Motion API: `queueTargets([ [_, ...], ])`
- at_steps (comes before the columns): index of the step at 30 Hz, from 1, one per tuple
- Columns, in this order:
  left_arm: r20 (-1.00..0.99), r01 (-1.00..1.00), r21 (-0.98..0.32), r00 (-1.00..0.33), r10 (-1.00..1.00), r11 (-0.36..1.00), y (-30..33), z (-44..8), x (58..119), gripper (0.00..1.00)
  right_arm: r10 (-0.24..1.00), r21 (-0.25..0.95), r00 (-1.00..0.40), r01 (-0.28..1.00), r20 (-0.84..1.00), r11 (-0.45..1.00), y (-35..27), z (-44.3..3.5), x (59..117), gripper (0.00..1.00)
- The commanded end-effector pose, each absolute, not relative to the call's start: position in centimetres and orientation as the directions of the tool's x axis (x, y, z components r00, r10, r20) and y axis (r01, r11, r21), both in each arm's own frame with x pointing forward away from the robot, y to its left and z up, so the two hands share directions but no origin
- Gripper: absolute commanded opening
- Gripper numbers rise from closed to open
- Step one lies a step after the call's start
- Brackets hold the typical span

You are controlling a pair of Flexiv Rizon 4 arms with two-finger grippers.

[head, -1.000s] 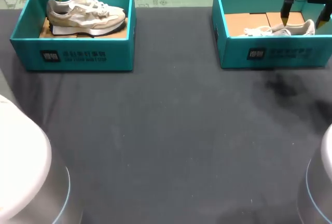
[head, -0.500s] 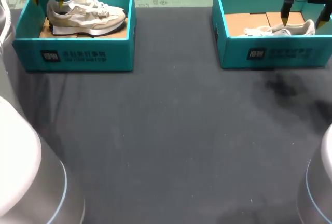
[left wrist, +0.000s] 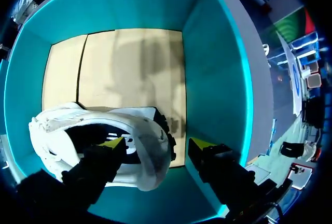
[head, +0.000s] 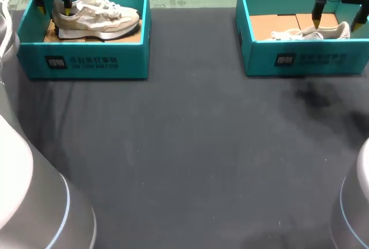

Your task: Take the shoe out of the shoebox, open the shoe tongue, remove and reinsert the insole, then place the shoe into the shoebox

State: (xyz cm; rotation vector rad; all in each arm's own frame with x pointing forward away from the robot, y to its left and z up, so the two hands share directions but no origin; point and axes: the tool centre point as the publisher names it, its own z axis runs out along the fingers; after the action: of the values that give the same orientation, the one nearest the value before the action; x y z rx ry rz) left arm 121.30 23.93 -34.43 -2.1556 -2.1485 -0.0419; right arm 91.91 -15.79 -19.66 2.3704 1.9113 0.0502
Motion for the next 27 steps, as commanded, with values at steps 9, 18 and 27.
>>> queueTargets([
  [9,0.090,0.999,-0.033,-0.026,0.996,0.030,24.0,-36.4,121.9,0.69,0.976,0.096,0.214,0.973,-0.035,-0.210,-15.8,-19.7,91.9,1.00],
  [18,0.099,0.999,-0.038,-0.033,0.995,0.036,24.3,-37.3,121.9,0.61,0.976,0.096,0.214,0.973,-0.035,-0.210,-15.8,-19.7,91.9,1.00],
  [27,0.112,0.998,-0.046,-0.036,0.993,0.041,24.5,-38.2,121.9,0.49,0.976,0.096,0.214,0.973,-0.035,-0.210,-15.8,-19.7,91.9,1.00],
])
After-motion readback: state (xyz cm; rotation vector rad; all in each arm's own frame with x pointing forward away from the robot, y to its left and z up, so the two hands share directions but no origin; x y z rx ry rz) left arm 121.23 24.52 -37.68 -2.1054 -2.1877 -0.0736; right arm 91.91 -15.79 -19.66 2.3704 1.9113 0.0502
